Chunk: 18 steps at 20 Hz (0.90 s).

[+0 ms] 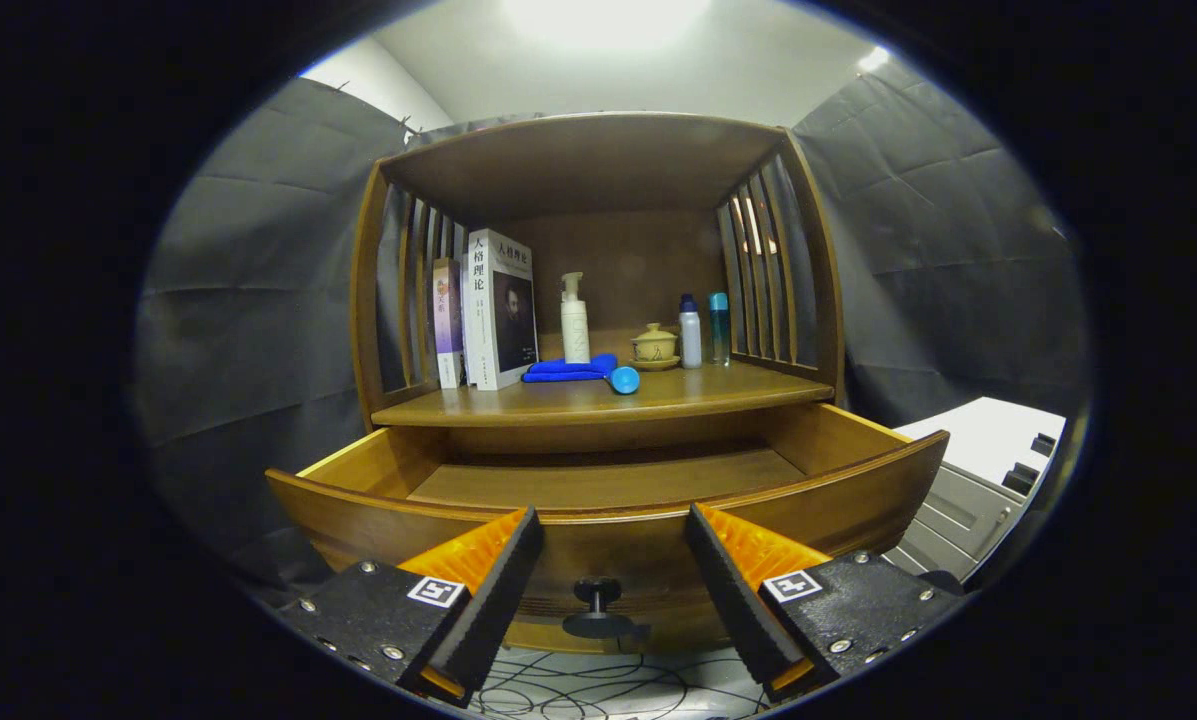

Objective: Pull open the drawer, take out the items inside it, and place them on the countertop above the cabinet.

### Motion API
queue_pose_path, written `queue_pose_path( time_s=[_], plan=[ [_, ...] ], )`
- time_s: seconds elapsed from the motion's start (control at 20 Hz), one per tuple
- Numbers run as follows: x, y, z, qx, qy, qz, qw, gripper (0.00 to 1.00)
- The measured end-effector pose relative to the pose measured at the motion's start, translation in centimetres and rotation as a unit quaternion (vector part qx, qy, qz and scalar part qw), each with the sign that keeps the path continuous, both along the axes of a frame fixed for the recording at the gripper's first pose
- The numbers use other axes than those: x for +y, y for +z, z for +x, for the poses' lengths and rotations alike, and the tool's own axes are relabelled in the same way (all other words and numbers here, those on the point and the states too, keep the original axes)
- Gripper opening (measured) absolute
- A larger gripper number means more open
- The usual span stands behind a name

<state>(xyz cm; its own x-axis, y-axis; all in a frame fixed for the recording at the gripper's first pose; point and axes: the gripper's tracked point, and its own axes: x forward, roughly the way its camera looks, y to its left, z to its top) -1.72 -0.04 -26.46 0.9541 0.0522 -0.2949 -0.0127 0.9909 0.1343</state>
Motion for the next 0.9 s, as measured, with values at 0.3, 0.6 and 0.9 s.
queue_pose_path(
  time_s=[0.3,0.6,0.9],
  plan=[
    [0.5,-0.7,4.5,-0.005,-0.001,-0.009,1.0,0.94],
    [0.8,-1.8,8.9,-0.008,-0.002,-0.011,1.0,0.94],
    [0.8,-2.6,12.5,-0.012,0.001,-0.01,1.0,0.94]
  ],
)
